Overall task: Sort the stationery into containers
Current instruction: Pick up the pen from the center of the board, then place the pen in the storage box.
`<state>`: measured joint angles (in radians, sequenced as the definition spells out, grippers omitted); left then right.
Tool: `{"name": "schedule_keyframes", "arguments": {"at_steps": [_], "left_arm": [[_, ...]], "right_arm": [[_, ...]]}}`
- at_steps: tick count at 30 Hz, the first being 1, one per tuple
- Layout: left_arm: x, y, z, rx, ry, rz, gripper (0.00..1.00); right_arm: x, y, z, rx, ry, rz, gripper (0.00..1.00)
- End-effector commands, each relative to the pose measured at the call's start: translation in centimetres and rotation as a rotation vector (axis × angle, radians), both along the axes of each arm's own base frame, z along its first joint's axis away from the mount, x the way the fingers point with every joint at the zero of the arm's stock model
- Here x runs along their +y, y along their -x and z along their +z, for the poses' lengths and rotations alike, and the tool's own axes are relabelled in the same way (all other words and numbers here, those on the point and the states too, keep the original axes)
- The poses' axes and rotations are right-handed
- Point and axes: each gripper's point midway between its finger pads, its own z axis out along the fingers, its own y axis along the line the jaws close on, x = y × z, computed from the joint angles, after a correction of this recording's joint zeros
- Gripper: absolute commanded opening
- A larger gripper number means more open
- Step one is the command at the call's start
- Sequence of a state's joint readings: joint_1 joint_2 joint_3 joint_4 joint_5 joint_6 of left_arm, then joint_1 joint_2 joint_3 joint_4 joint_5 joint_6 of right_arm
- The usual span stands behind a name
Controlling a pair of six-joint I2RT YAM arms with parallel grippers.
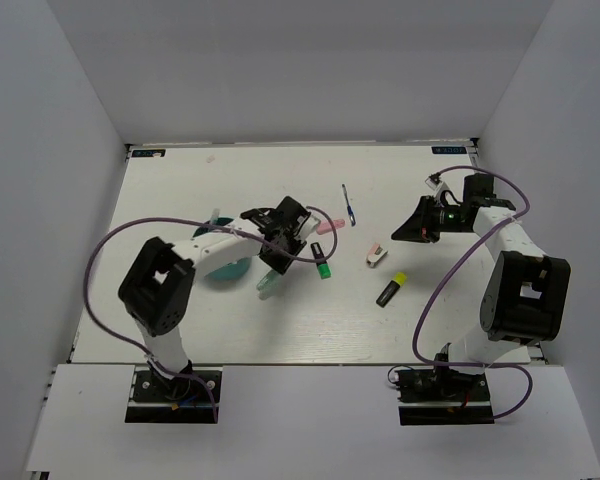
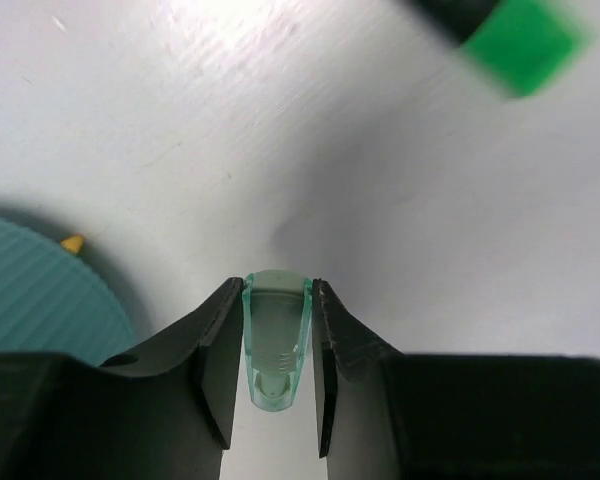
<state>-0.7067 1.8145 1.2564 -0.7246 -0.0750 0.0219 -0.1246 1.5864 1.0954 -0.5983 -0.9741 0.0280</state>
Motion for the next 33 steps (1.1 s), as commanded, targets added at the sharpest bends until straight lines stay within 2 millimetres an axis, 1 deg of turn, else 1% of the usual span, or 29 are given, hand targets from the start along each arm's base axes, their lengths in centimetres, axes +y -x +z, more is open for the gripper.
{"name": "schedule_keyframes", "arguments": {"at_steps": [1, 2, 3, 4, 5, 6, 7, 8, 9, 10, 11, 12, 13, 14, 15, 16, 17, 18, 19, 21, 22, 24, 26, 27, 28, 29, 31, 33], "left_arm": [[-2.5, -1.4, 8.7, -0.215, 0.230, 0.060, 0.00], [-2.3, -1.9, 10.7, -0.263, 0.283, 0.091, 0.00], [-2.3, -2.8, 13.1, -0.347, 0.338, 0.116, 0.00], [-1.6, -3.1, 13.5, -0.378, 0.340, 0.158, 0.00], [-0.5, -4.1, 15.2, -0.449, 0.363, 0.208, 0.00], [0.1, -4.3, 16.1, -0.491, 0.371, 0.229, 0.00], [1.4, -5.4, 16.7, -0.552, 0.353, 0.275, 0.00], [2.1, -6.1, 17.9, -0.608, 0.362, 0.303, 0.00], [3.3, -6.7, 18.1, -0.624, 0.353, 0.335, 0.00], [4.0, -7.6, 18.5, -0.655, 0.357, 0.360, 0.00], [4.5, -8.0, 18.6, -0.667, 0.353, 0.374, 0.00], [5.7, -8.8, 18.8, -0.684, 0.348, 0.405, 0.00], [6.1, -9.5, 19.3, -0.716, 0.355, 0.427, 0.00], [6.5, -9.9, 18.9, -0.724, 0.341, 0.436, 0.00], [7.3, -10.5, 19.1, -0.744, 0.336, 0.454, 0.00], [7.4, -11.3, 19.1, -0.768, 0.338, 0.469, 0.00], [8.2, -11.7, 19.1, -0.780, 0.329, 0.496, 0.00], [8.4, -12.1, 19.1, -0.793, 0.328, 0.506, 0.00], [8.4, -12.7, 18.6, -0.793, 0.321, 0.516, 0.00], [8.9, -13.2, 18.3, -0.806, 0.312, 0.542, 0.00], [9.0, -13.6, 17.9, -0.804, 0.307, 0.551, 0.00], [9.1, -13.9, 17.5, -0.796, 0.311, 0.559, 0.00], [9.3, -14.1, 16.3, -0.779, 0.300, 0.566, 0.00], [9.4, -14.2, 16.2, -0.782, 0.299, 0.567, 0.00], [9.7, -14.4, 15.7, -0.774, 0.289, 0.574, 0.00], [9.8, -14.2, 15.1, -0.766, 0.293, 0.585, 0.00], [10.0, -14.2, 14.7, -0.766, 0.298, 0.594, 0.00], [10.3, -13.9, 13.8, -0.756, 0.290, 0.601, 0.00]], "right_arm": [[0.2, 0.4, 1.1, -0.035, -0.038, 0.019, 0.00], [0.3, 0.4, 1.2, -0.040, -0.040, 0.025, 0.00], [0.3, 0.5, 1.2, -0.040, -0.041, 0.026, 0.00], [0.4, 0.5, 1.3, -0.043, -0.048, 0.030, 0.00], [0.4, 0.6, 1.3, -0.043, -0.049, 0.031, 0.00], [0.4, 0.6, 1.3, -0.045, -0.052, 0.031, 0.00], [0.5, 0.6, 1.3, -0.045, -0.055, 0.032, 0.00], [0.5, 0.7, 1.4, -0.048, -0.061, 0.036, 0.00], [0.6, 0.8, 1.3, -0.045, -0.063, 0.038, 0.00], [0.6, 0.8, 1.4, -0.045, -0.066, 0.037, 0.00], [0.6, 0.9, 1.4, -0.045, -0.067, 0.040, 0.00], [0.7, 0.9, 1.3, -0.047, -0.071, 0.041, 0.00], [0.7, 0.9, 1.3, -0.044, -0.078, 0.041, 0.00], [0.8, 0.9, 1.4, -0.051, -0.084, 0.047, 0.00], [0.8, 1.0, 1.4, -0.045, -0.087, 0.048, 0.00], [0.9, 0.9, 1.4, -0.048, -0.093, 0.050, 0.00], [0.8, 0.9, 1.4, -0.046, -0.096, 0.049, 0.00], [0.8, 1.0, 1.4, -0.046, -0.097, 0.051, 0.00], [0.9, 1.0, 1.6, -0.049, -0.104, 0.054, 0.00], [1.0, 1.1, 1.8, -0.048, -0.118, 0.060, 0.00], [1.0, 1.1, 1.7, -0.045, -0.119, 0.060, 0.00], [1.1, 1.2, 1.9, -0.044, -0.133, 0.065, 0.00], [1.0, 1.1, 1.7, -0.065, -0.127, 0.078, 0.00], [1.1, 1.2, 1.8, -0.068, -0.133, 0.083, 0.00], [1.0, 1.1, 1.8, -0.067, -0.133, 0.083, 0.00], [1.1, 1.2, 1.6, -0.059, -0.140, 0.086, 0.00], [1.1, 1.1, 1.7, -0.060, -0.143, 0.088, 0.00], [1.0, 1.1, 1.5, -0.050, -0.147, 0.086, 0.00]]}}
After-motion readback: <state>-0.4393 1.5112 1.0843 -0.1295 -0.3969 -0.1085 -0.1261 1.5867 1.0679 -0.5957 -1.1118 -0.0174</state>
